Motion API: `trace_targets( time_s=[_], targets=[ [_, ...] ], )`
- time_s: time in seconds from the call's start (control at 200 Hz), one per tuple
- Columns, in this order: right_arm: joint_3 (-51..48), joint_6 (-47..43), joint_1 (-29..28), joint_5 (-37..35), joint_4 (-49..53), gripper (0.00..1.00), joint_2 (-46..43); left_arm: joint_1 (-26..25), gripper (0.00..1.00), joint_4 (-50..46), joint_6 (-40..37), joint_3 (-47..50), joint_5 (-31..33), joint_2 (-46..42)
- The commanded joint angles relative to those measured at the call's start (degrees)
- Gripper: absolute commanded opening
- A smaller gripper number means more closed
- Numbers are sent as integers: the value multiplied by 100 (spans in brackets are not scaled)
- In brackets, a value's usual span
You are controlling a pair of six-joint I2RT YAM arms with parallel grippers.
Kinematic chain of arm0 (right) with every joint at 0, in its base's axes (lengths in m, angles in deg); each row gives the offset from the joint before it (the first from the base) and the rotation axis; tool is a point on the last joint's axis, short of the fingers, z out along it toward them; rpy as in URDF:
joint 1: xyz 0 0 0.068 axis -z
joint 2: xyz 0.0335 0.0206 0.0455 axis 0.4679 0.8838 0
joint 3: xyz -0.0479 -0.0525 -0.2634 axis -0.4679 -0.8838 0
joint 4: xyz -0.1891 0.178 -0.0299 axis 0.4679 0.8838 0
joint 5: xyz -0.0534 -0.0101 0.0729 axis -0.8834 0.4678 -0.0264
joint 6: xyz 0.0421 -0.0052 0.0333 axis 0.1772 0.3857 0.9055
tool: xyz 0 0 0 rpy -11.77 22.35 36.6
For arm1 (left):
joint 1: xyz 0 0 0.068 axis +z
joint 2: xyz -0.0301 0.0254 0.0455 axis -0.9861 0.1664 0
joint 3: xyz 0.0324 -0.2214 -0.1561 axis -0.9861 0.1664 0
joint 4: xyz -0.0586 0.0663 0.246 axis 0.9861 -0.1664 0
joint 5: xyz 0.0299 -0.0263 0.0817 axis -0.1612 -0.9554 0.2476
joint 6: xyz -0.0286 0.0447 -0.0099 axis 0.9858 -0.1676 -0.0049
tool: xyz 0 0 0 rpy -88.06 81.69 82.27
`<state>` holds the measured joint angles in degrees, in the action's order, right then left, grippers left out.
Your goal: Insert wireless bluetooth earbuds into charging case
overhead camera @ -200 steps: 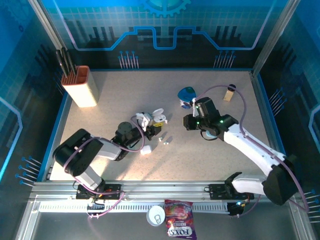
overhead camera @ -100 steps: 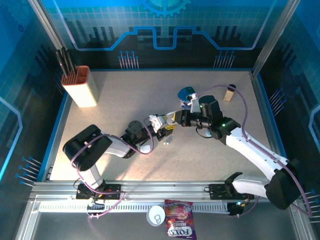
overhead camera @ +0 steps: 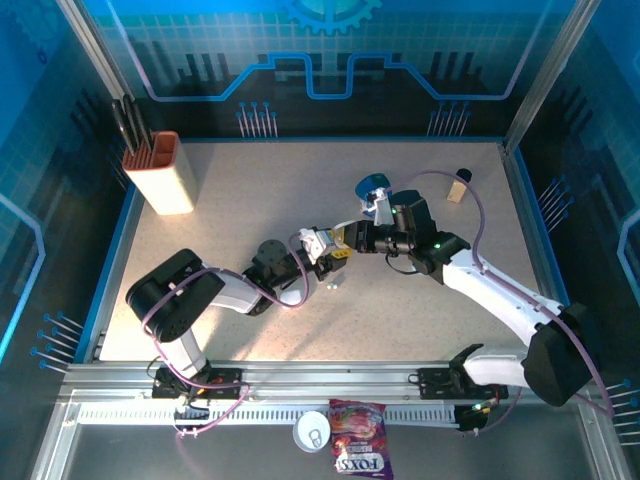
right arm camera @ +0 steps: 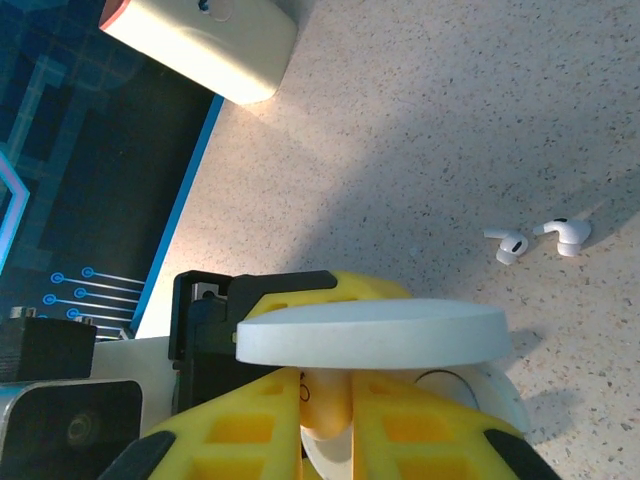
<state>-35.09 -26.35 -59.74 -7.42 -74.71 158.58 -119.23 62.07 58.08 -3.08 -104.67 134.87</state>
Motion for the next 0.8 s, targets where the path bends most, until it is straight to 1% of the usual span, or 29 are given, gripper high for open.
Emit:
trace_targets(
  time_s=[0.0,0.13,0.32,0.54,0.625,0.68,0.735,0.795],
  targets=[
    [29,57,-58,159,-49,18,57,-35,39,59,23,-155,59,-28],
    [28,23,-63,161,77,18,89,-37,39,63,56,-172,51,-48],
    [212,-280,-60,-95,765,20,47,-31,39,122,105,-147,75,-98],
    [229,-245,-50,44,820,19,18,-19,39,139,127,-182,55,-7],
    [221,-233,-54,-11,804,20,80,-18,39,144,143,-213,4,-7],
    [229,-208,-55,-62,745,23,93,-17,39,145,139,-204,-9,-34],
    [268,-206,-49,-149,728,29,80,-21,39,138,134,-183,-16,-69],
    [336,-238,-40,-286,779,33,59,-15,39,135,109,-144,-28,-109]
  ],
)
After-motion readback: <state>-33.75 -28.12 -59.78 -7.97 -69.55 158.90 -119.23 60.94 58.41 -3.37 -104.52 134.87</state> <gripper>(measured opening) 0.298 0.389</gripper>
